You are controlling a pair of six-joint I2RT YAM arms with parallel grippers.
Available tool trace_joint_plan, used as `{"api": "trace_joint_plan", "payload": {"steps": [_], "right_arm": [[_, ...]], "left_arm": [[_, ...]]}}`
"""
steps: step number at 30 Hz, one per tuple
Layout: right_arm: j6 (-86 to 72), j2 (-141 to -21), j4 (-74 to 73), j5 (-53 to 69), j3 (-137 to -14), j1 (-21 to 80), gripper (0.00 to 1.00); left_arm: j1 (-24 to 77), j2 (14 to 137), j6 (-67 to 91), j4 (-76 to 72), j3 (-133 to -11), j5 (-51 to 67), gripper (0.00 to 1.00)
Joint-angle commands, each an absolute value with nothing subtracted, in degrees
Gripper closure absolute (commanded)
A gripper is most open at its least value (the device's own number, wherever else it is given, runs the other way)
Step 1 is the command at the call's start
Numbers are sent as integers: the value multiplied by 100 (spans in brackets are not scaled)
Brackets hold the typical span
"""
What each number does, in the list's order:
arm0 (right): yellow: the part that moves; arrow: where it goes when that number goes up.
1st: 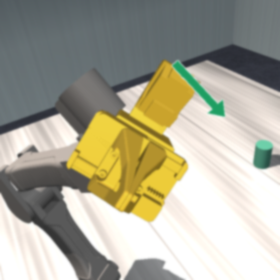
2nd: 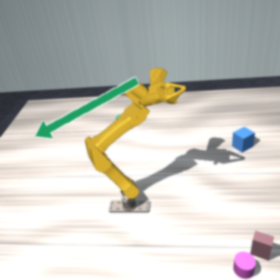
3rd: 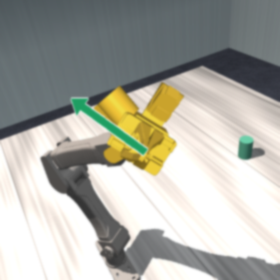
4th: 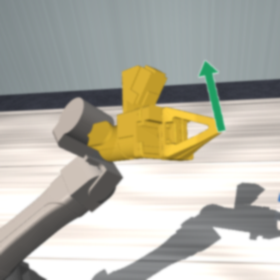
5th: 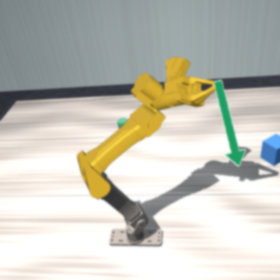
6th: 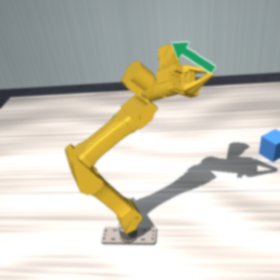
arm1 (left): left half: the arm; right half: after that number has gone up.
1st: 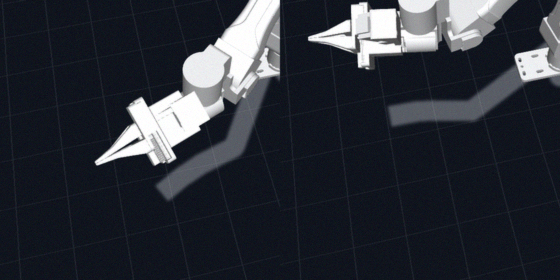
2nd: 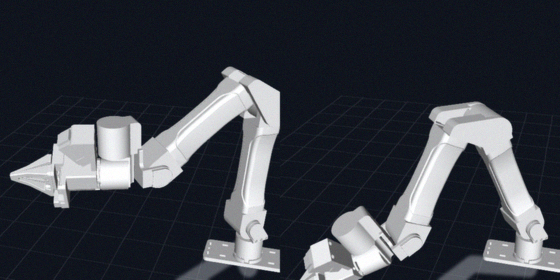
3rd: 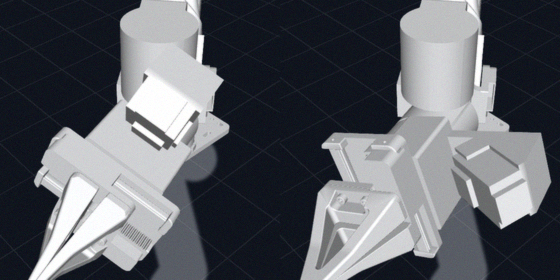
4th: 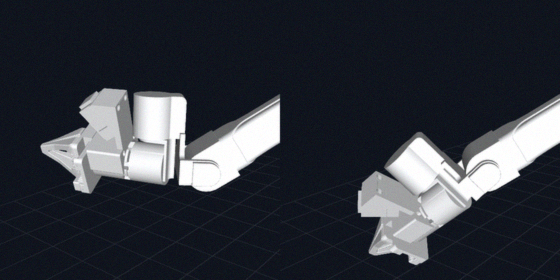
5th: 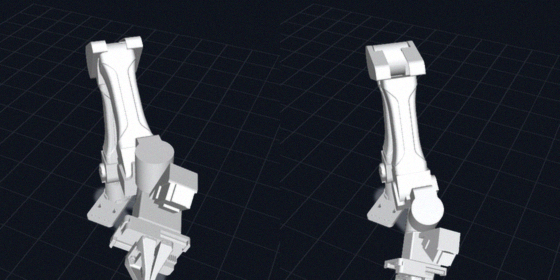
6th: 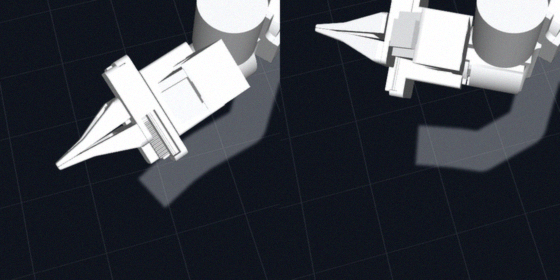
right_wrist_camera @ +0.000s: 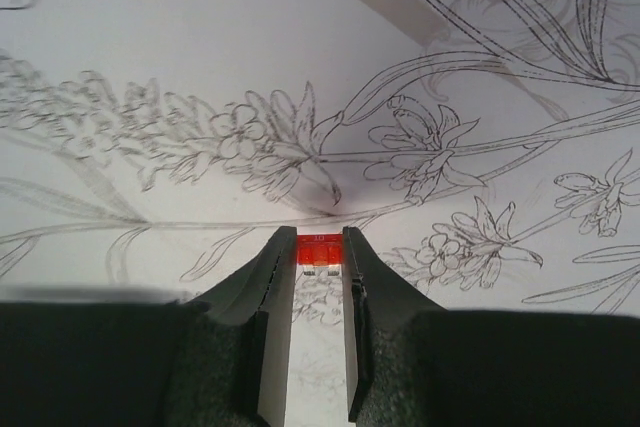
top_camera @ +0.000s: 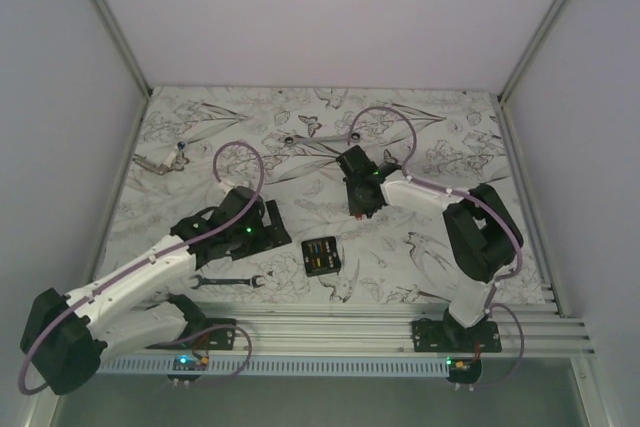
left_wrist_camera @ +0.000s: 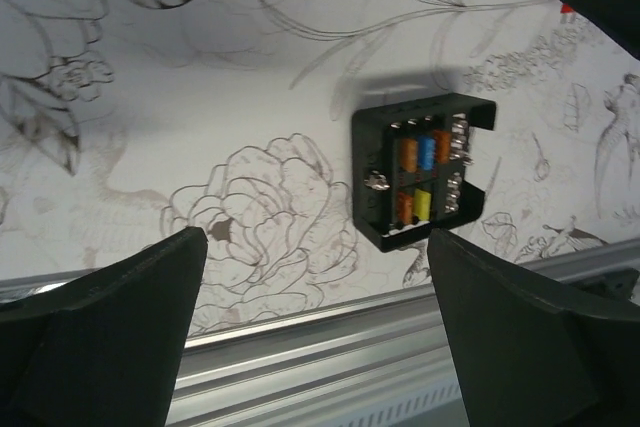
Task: Snap on the fuse box
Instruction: Pick up the fuse from the center of the board.
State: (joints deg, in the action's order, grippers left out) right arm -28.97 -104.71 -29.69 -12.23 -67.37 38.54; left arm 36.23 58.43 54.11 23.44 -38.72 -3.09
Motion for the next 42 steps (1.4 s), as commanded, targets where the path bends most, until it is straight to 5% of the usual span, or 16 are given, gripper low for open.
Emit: {"api": "trace_joint_plan", "payload": {"steps": [1,15,26,42], "right_arm": [[-2990,-9844,-2655,-936,-6640,3933,77],[-3685,-8427,-1804,36,-6052,4063,77],[-4409,-7922,-1050,417,-5588,4277,77],[-4852,-7603,-614,662,-5276,4325,78]], "left_arm": [[3911,5898,5256,1806,-3900,-446,5],[4567,6267,5098,-316,-3729,-920,17],[5103,6584,4911,-1212,-3955,-1562,48],[5324,6782,5038,-1740,-4030,-2074,69]]}}
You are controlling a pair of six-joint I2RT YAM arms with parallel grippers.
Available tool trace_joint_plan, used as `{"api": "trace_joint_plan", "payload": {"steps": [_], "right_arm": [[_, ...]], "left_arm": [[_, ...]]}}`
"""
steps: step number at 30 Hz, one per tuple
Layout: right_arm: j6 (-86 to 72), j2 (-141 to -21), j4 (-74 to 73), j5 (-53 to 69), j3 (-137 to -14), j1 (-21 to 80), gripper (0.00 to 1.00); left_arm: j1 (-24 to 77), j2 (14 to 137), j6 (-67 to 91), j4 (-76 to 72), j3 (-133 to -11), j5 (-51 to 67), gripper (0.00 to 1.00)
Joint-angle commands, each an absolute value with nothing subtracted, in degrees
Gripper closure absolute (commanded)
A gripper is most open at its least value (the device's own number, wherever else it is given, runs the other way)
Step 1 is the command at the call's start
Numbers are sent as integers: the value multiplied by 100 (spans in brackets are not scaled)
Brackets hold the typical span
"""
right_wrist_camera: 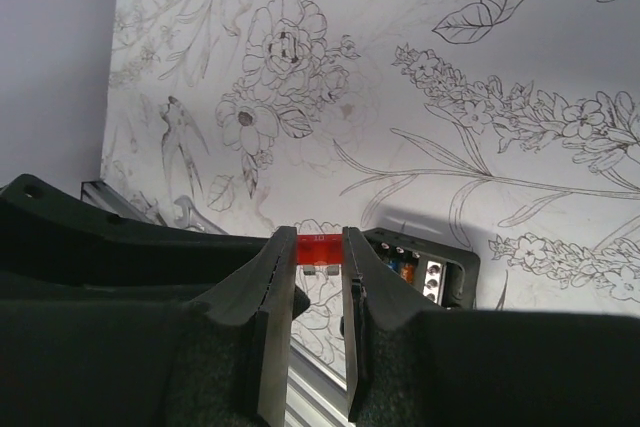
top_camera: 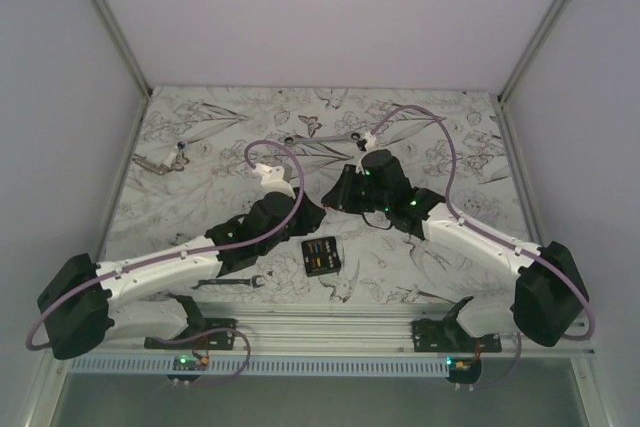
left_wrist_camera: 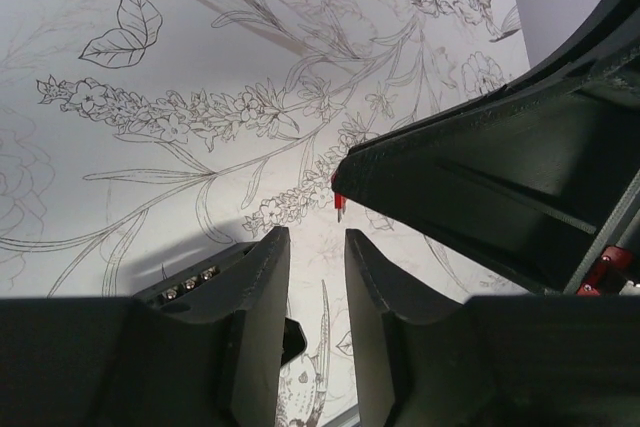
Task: Snap on the fuse box
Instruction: Pick up the fuse from the center of the board.
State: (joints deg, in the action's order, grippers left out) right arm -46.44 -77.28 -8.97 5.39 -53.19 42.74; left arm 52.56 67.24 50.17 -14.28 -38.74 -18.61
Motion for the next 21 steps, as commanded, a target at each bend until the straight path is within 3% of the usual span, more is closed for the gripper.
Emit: {"api": "trace_joint_plan", "payload": {"steps": [1,14,21], "right_arm": [[-4862,-7614,-601,679,-5266,4324,78],[-5031,-7603,-395,756,-5171,4447,78],[-5096,-7586,-282,767,-5116,4534,79]], "left_arm": [[5326,6791,5036,-1767,-4031,-2081,69],[5344,6862,5057,-1881,-4077,-2118,74],[5344,6827,5141,-1880,-4001,-2194,86]]}}
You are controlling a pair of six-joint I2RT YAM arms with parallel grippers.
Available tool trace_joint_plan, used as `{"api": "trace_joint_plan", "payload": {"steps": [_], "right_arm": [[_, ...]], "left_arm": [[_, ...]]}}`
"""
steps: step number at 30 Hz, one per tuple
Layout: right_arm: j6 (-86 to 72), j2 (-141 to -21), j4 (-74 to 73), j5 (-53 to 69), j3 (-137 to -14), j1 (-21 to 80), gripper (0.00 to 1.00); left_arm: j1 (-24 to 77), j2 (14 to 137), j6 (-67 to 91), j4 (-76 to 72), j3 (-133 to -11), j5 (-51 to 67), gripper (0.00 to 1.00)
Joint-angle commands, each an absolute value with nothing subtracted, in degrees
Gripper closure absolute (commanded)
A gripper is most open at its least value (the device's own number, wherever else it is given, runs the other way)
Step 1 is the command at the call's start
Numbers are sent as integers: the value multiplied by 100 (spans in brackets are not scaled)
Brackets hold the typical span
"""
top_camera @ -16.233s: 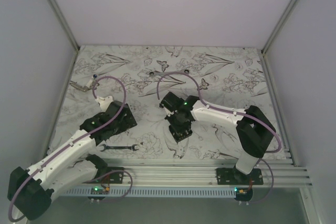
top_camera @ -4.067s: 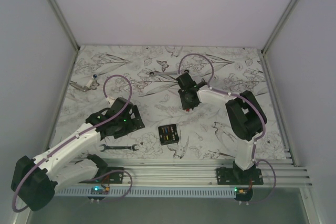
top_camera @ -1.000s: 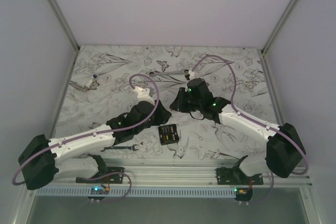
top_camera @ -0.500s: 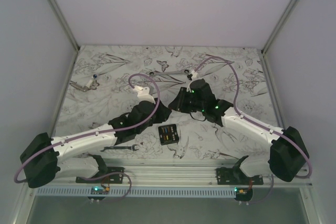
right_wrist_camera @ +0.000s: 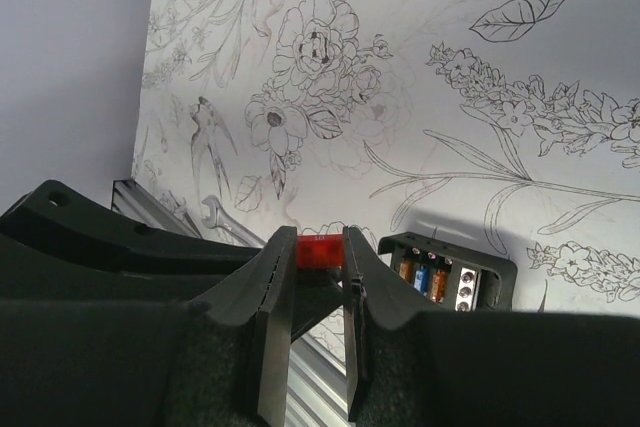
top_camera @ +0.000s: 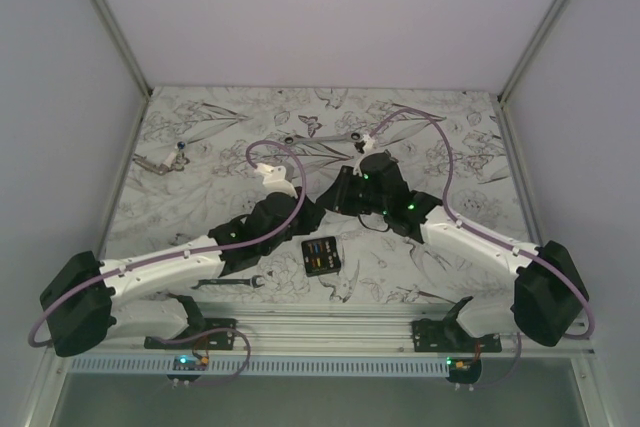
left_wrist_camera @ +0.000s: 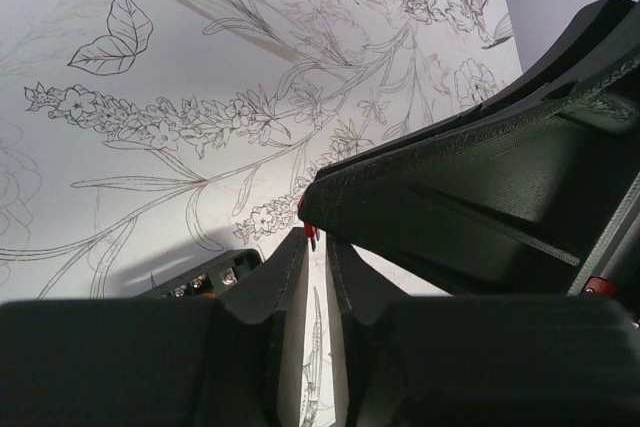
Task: Snap on the fuse box
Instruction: Pick up the fuse from the center of the board.
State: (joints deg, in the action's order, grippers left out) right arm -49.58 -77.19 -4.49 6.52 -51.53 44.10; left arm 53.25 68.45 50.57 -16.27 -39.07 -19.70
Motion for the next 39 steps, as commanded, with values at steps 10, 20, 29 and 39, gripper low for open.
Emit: {"api": "trace_joint_plan", "payload": {"steps": [10,20,29,39], "right_arm": [[-4828,-7444,-88,798,-4975,4556,72],[-3103,-6754,-391,1735,-5061,4266,54],[-1465,-5845,-117,3451,-4786,4088,55],[-932,-5654,339,5015,-4641,4088,56]], "left_arm": [[5344,6478,4667,-1855,-3781,-1973,100],[4888,5313,3171,-1366,-3346,-292,100],[4702,4521,2350,-1019,-3427,1746,100],[4719,4375,2254,-1015,-3740,2621,100]]}}
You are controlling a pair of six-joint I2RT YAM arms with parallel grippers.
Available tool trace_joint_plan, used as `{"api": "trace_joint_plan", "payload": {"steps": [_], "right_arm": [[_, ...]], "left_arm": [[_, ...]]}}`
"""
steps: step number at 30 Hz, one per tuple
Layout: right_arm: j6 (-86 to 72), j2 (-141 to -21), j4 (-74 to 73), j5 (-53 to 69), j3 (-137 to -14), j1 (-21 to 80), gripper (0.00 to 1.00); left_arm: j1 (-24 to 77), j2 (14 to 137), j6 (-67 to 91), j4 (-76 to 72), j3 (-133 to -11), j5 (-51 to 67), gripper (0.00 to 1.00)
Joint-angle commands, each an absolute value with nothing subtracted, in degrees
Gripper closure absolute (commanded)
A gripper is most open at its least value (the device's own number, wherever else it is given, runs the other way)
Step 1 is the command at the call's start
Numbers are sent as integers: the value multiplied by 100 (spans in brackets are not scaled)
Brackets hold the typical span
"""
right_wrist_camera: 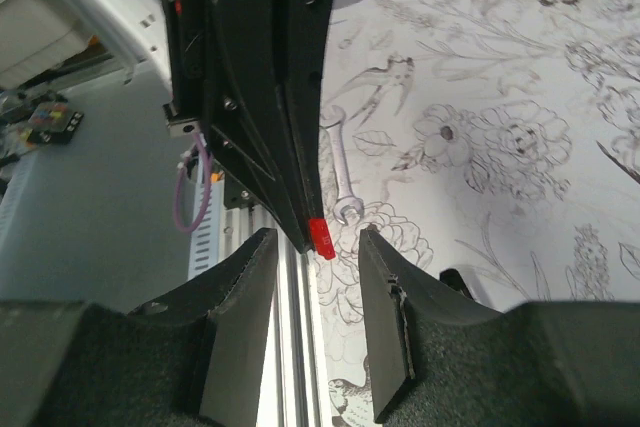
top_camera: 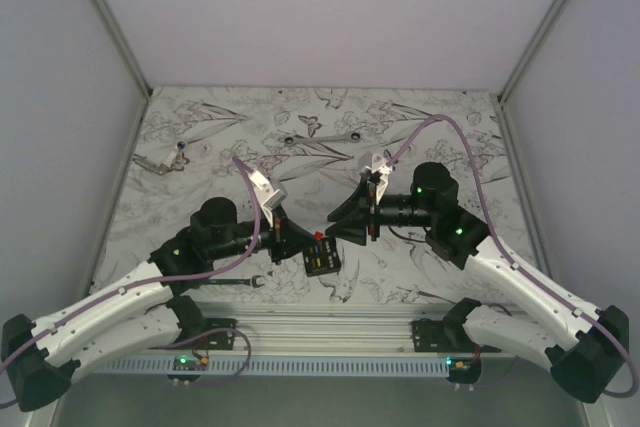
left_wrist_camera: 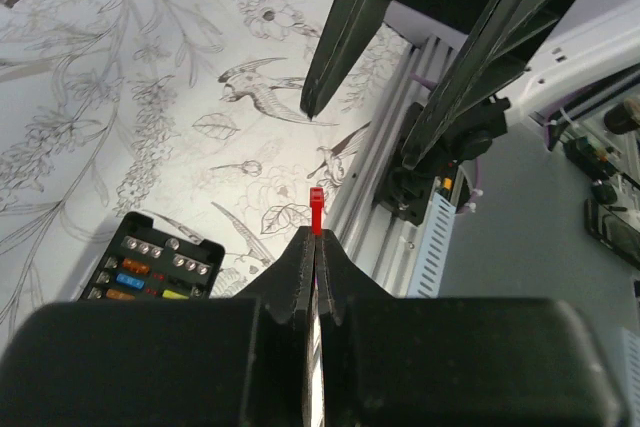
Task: Snap on the fuse box
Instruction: Pick up the fuse from the center of the board.
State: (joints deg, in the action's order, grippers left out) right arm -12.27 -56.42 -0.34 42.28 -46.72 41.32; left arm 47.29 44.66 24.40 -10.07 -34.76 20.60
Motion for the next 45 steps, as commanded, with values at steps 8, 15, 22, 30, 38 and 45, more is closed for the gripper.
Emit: {"api": "trace_joint_plan", "payload": {"steps": [8,15,22,30,38,45], "right_arm": [[-923,-5832,488,5339,-4643,4100,60],[-979,-5949,622,5464,-4632,4113,70],[-1010,-6007,634,5644,-4641,4146,79],[-911,-6090,517,5766,-4655,4252,84],[-795,-5996,232,5331,-4684,4254,100],[-1180,-5820,-430,3256,-4531,4278,100]], "left_arm": [[4802,4384,2181,-1026,-3888,2799,100],[4903,4442,2127,-1054,-3954,2849,100],[4948,4423,2140,-1087,-3946,2692,100],[4966,4417,2187,-1143,-3928,2519,100],[4966,4399,2357,-1143,-3711,2243,91],[4966,4224,2976,-553,-2989,1073,73]]}}
